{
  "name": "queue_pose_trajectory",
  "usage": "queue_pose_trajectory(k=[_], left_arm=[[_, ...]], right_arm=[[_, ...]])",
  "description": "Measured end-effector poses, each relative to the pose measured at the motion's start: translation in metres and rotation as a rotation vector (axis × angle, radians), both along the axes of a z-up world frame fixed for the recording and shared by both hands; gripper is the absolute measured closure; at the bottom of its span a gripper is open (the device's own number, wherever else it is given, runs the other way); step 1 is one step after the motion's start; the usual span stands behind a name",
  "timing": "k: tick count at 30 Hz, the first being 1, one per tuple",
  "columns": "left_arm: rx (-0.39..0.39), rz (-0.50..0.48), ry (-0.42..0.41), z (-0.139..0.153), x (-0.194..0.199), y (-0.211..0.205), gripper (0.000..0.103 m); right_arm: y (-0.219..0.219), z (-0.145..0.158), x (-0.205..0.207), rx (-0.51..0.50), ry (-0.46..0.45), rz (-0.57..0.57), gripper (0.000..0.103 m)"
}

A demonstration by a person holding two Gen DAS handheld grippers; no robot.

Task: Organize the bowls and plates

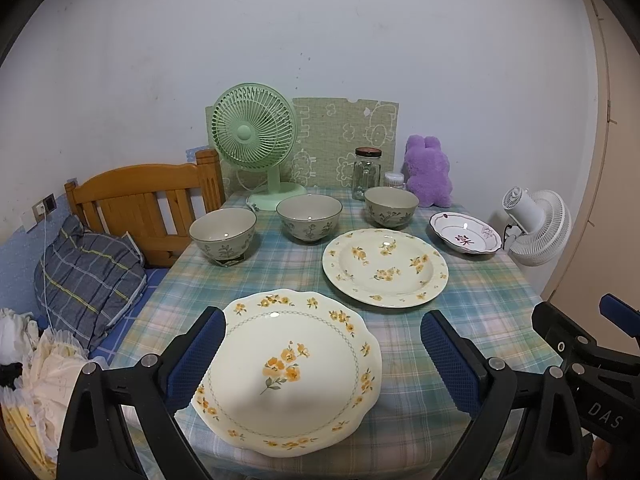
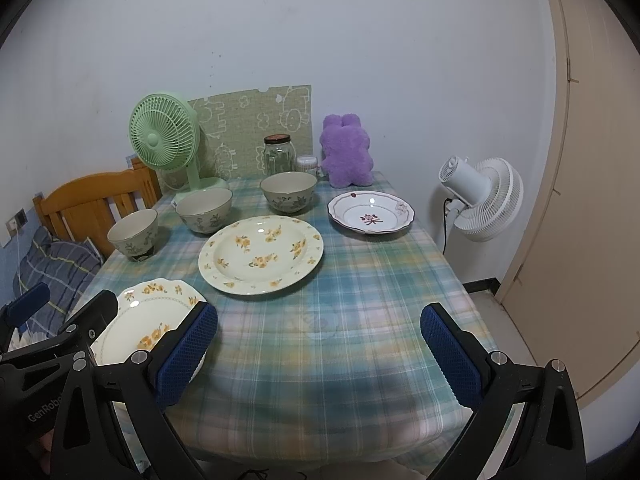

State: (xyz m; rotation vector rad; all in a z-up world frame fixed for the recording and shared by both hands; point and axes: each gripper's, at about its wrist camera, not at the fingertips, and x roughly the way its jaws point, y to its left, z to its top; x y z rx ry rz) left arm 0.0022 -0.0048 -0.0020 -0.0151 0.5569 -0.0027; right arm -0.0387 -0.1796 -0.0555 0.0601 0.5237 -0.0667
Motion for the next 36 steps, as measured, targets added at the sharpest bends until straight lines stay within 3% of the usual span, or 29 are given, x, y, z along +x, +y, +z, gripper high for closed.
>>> queue_pose_trajectory(k=[30, 36], left_arm=[[0.016, 0.0, -0.008, -0.012, 0.001, -0.006, 0.005], [0.138, 0.018, -0.056, -0.011, 0.004, 0.001, 0.007]], right_arm=[[-0.005, -0.004, 0.001, 0.011, -0.001, 0.009, 0.0], [0.005, -0.004, 0.007, 0.025, 0.018, 0.024, 0.001]])
